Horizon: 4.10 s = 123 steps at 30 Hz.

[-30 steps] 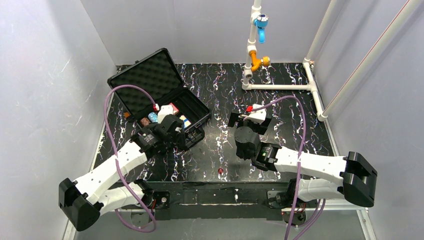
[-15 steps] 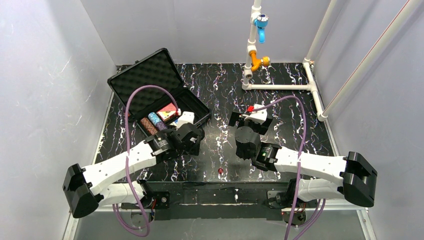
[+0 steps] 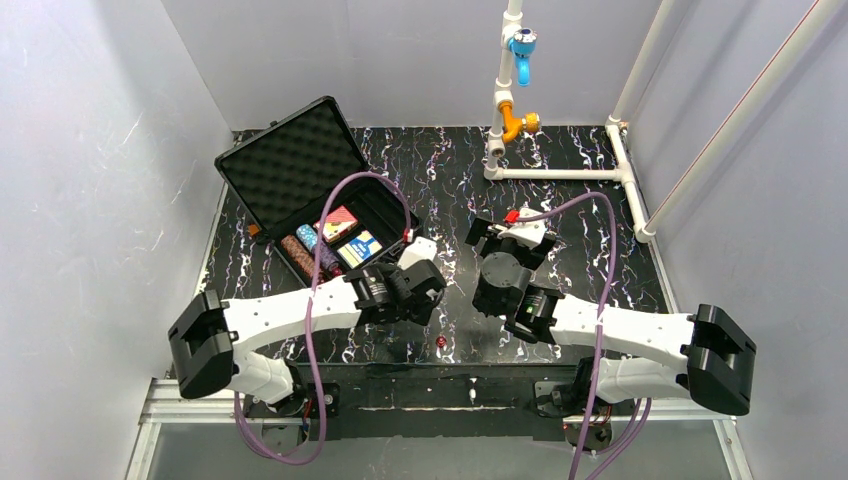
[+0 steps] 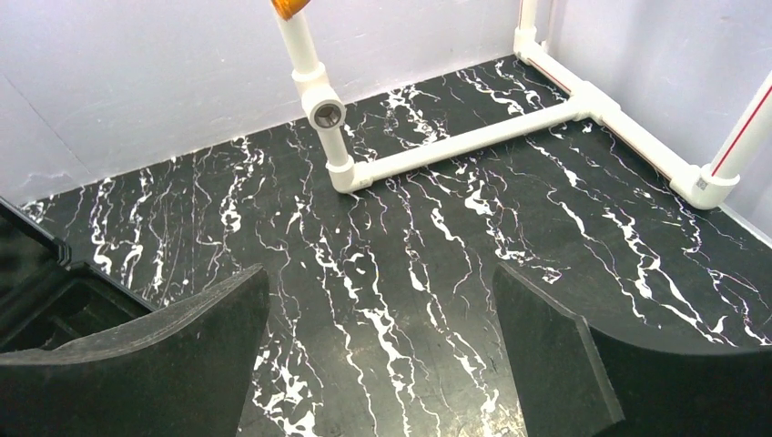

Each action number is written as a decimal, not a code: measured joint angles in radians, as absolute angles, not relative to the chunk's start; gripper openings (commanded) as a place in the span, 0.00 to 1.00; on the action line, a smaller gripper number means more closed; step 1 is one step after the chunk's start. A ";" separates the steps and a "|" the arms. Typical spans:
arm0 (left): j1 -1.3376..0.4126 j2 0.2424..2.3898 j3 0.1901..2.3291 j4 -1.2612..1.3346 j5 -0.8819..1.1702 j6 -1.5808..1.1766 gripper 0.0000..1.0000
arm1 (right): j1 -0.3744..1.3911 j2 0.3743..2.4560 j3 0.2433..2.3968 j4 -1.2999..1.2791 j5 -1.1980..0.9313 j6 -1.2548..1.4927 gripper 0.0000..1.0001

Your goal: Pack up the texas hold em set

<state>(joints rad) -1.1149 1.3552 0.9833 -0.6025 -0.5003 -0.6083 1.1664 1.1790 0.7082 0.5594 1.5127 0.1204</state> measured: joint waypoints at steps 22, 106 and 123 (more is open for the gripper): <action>-1.234 1.530 1.030 -0.503 -0.395 -0.575 0.68 | 1.159 1.171 0.709 0.397 1.520 0.323 1.00; -1.117 1.423 0.974 -0.565 -0.408 -0.588 0.00 | 1.152 1.169 0.710 0.339 1.523 0.383 1.00; -0.976 1.244 0.937 -0.682 -0.501 -0.682 0.00 | 1.155 1.169 0.710 0.338 1.523 0.391 1.00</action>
<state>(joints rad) -0.9764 1.2438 0.9367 -0.6823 -0.5014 -0.6819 1.1545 1.1694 0.7101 0.3382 1.5234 0.3908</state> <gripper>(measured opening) 0.214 0.997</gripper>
